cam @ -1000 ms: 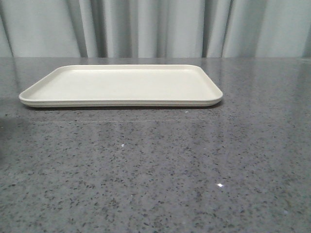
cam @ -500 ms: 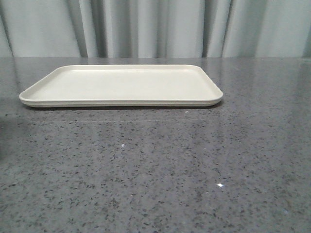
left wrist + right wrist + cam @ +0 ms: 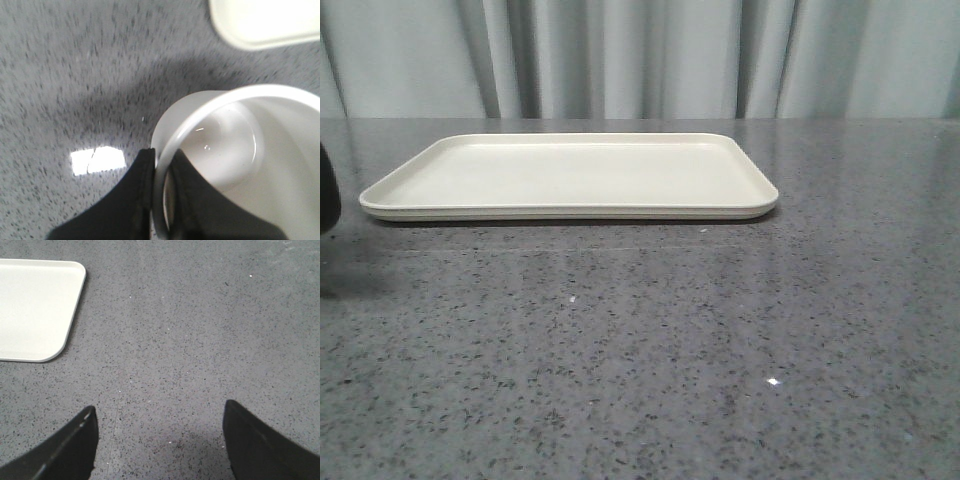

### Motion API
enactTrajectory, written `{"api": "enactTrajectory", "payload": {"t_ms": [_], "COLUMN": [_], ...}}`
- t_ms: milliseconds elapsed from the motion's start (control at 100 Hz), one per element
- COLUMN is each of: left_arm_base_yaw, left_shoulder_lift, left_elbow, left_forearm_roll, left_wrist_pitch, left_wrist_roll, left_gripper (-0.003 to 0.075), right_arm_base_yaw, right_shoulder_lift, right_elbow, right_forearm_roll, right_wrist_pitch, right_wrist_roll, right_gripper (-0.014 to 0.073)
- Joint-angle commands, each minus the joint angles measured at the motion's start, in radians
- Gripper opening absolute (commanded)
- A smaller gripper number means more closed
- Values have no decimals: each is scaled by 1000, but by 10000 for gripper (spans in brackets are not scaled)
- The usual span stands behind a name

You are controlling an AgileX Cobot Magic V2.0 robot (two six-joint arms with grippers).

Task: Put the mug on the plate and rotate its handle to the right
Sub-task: 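Lift the mug with the left gripper and carry it onto the cream tray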

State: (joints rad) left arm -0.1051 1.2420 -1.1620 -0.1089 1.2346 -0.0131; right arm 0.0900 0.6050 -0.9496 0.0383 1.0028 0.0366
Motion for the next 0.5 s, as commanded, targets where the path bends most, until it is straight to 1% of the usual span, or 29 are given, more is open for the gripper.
{"api": "enactTrajectory", "payload": {"t_ms": [0, 230, 350, 490], "left_arm_base_yaw": [0, -9, -60, -147], "left_shoulder_lift": [-19, 54, 131, 239], "left_elbow": [-90, -271, -365, -482], "left_forearm_roll": [-49, -140, -140, -140], "left_wrist_pitch": [-9, 28, 28, 28], "left_wrist_roll": [19, 44, 44, 44], "left_gripper": [-20, -20, -20, -20], "right_arm_base_yaw": [-1, -1, -1, -1], "right_shoulder_lift": [10, 10, 10, 10], "right_elbow": [-29, -29, -29, -29], "right_forearm_roll": [1, 1, 1, 1], "right_wrist_pitch": [-76, -80, -80, -80], "right_wrist_roll": [-5, -5, -5, -5], "right_gripper": [531, 531, 531, 531]}}
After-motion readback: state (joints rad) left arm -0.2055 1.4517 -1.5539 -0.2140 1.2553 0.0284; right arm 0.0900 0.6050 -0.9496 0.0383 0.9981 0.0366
